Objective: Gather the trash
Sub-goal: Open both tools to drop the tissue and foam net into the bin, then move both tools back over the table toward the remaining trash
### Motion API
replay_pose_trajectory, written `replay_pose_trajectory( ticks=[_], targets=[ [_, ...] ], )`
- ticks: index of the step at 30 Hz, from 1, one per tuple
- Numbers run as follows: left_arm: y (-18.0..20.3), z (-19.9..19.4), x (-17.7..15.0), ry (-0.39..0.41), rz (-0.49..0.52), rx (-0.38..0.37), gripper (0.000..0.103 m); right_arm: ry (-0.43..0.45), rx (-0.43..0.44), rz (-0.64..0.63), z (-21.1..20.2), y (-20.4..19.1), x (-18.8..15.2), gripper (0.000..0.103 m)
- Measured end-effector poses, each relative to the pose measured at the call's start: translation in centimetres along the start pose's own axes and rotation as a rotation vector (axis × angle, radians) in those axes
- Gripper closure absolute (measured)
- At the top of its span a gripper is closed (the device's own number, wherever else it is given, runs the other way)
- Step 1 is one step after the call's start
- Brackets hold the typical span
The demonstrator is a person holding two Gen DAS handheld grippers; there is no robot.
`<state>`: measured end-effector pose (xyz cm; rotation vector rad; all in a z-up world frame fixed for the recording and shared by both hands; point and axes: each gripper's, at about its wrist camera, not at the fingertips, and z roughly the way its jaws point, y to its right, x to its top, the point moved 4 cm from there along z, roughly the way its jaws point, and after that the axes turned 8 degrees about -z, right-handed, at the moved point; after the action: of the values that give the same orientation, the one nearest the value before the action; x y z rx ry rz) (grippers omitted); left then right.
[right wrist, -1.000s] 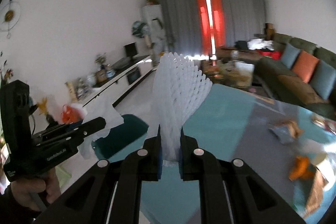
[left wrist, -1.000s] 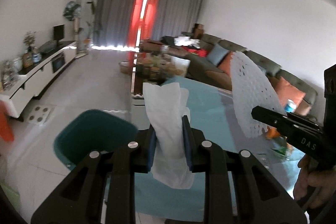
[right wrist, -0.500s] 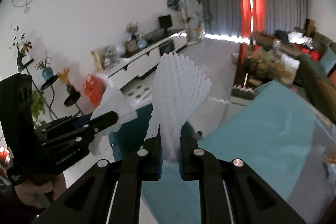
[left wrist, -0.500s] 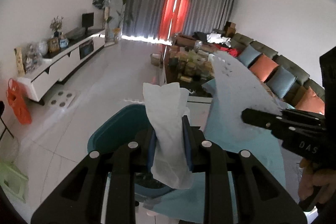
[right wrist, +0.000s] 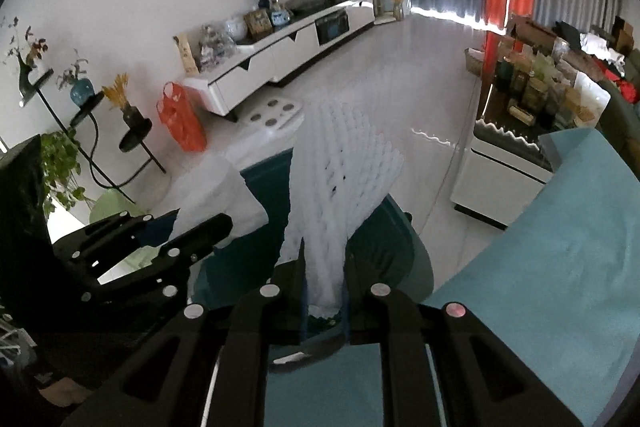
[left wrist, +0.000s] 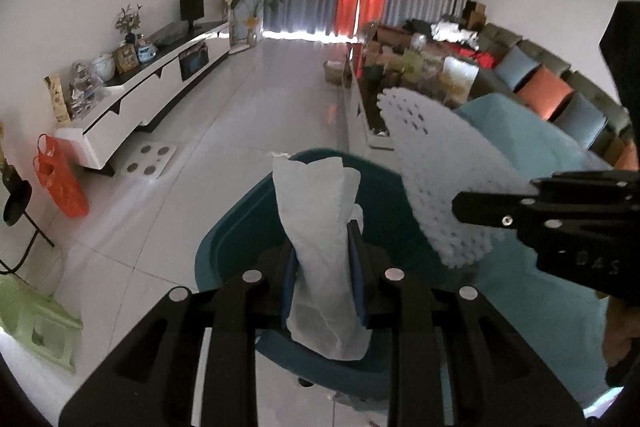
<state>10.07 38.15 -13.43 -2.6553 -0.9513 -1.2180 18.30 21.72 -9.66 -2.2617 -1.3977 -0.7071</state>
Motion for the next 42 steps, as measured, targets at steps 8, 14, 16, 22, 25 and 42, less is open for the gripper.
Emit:
replay_pose_trajectory(
  ticks=[8,14,16,22,25,42],
  targets=[
    [-0.4,4.0,-1.0,-0.025,0.004,0.047,0.052,-0.001,-0.002,0.006,0.9,0.0,0.2,0.061],
    [0.6,3.6,-0.9,0.013,0.005,0.068,0.034,0.046,0.016,0.038,0.1,0.9,0.5,0.046],
    [0.7,2.6,-0.9,0.024,-0.003,0.075,0.032,0.062,0.02,0.045,-0.4,1.2,0.6,0.043],
    [0.9,-0.8,-0.8,0.067,-0.036,0.06,0.028,0.108,0.025,0.074,-2.4,2.0,0.4,0.042],
    [1.5,-3.7,-0.8,0.096,-0.055,0.039,0.023,0.139,0.007,0.08,-3.8,2.2,-0.3,0.039],
    [10.1,-10.0,-1.2,0.142,0.033,-0.105,0.006,0.329,-0.147,0.202,-13.2,6.0,-6.6,0.013]
  ],
)
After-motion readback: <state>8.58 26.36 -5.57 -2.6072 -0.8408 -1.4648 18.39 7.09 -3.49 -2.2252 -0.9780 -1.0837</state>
